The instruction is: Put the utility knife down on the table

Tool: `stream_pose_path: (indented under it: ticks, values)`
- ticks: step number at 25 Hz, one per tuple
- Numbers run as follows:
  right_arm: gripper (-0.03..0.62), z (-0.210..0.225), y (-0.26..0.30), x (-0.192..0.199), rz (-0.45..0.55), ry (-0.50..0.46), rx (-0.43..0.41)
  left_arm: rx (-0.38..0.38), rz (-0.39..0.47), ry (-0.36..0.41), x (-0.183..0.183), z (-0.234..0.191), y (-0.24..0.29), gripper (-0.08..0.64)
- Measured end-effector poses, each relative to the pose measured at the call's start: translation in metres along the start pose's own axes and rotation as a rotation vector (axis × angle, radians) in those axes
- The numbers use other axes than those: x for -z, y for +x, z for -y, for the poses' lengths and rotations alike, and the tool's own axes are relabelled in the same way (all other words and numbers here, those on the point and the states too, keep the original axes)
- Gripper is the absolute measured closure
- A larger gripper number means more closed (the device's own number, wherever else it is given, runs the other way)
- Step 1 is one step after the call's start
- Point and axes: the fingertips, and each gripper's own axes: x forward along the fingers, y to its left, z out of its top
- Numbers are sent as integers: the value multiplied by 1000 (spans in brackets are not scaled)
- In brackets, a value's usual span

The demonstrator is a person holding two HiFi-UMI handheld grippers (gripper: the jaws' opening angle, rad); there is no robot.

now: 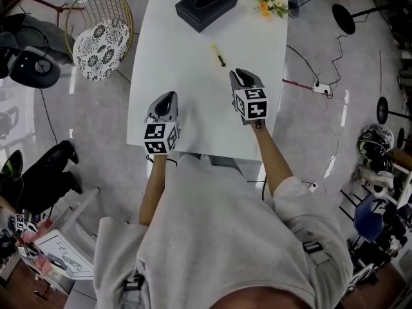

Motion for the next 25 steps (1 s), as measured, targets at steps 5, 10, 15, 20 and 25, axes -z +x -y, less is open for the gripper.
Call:
stream_pose_path:
  ticks: [5, 10, 15, 20, 25]
  values:
    - [539, 7, -42, 6, 60, 26, 43, 3, 18, 15, -9, 5, -5, 540]
    - [558, 7, -69, 8, 107, 27, 62, -1, 44, 27, -19, 8, -12, 540]
    - [560, 6, -83, -2, 151, 30, 66, -11, 84, 31, -34, 12, -20, 540]
    - [560, 3, -96, -22, 206, 11, 61, -14, 121, 47, -51, 18, -24, 540]
    - [560, 5, -113, -56, 293, -3, 69, -21, 171, 67, -75, 19, -27, 540]
